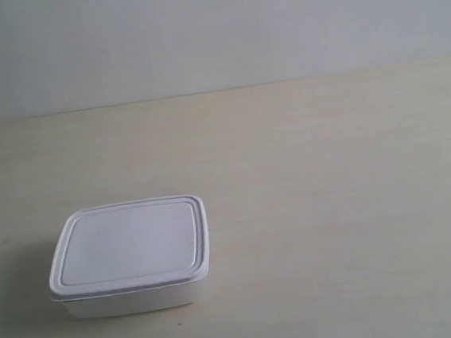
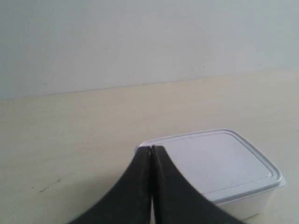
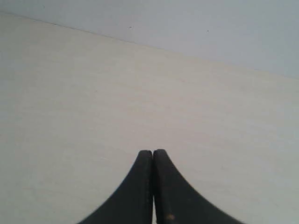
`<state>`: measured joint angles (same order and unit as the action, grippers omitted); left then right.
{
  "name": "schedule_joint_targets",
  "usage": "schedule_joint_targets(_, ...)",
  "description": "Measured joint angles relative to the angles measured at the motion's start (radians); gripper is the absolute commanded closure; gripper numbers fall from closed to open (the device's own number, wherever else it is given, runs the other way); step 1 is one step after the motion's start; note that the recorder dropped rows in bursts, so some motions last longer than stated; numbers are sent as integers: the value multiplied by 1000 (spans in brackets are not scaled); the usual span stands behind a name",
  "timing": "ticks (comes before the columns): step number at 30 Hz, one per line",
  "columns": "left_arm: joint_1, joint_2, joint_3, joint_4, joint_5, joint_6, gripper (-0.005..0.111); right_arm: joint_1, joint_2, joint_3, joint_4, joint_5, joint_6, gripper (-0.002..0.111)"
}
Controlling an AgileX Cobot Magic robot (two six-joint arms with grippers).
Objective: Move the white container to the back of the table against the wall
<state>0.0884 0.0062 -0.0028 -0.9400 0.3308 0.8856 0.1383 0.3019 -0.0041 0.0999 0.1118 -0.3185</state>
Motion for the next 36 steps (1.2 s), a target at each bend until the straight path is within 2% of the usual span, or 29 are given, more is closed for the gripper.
schedule_joint_targets(6,0,0,0,-128,-2,-2,107,0,0,0,17,-104,28,108)
schedule_joint_targets(14,0,0,0,-444,-42,-4,107,0,0,0,74,-327,195,108)
schedule_joint_targets(22,0,0,0,-661,-20,-4,107,0,0,0,87,-380,422,108)
schedule_joint_targets(26,0,0,0,-709,-32,-4,107,0,0,0,88,-385,547,108)
schedule_joint_targets(28,0,0,0,-709,-63,-4,107,0,0,-13,88,-336,568,108)
schedule_joint_targets(32,0,20,-42,-653,-109,-6,107,0,37,-160,89,-74,570,108)
schedule_joint_targets(36,0,191,-149,-535,-97,-88,107,0,183,-367,87,139,574,108)
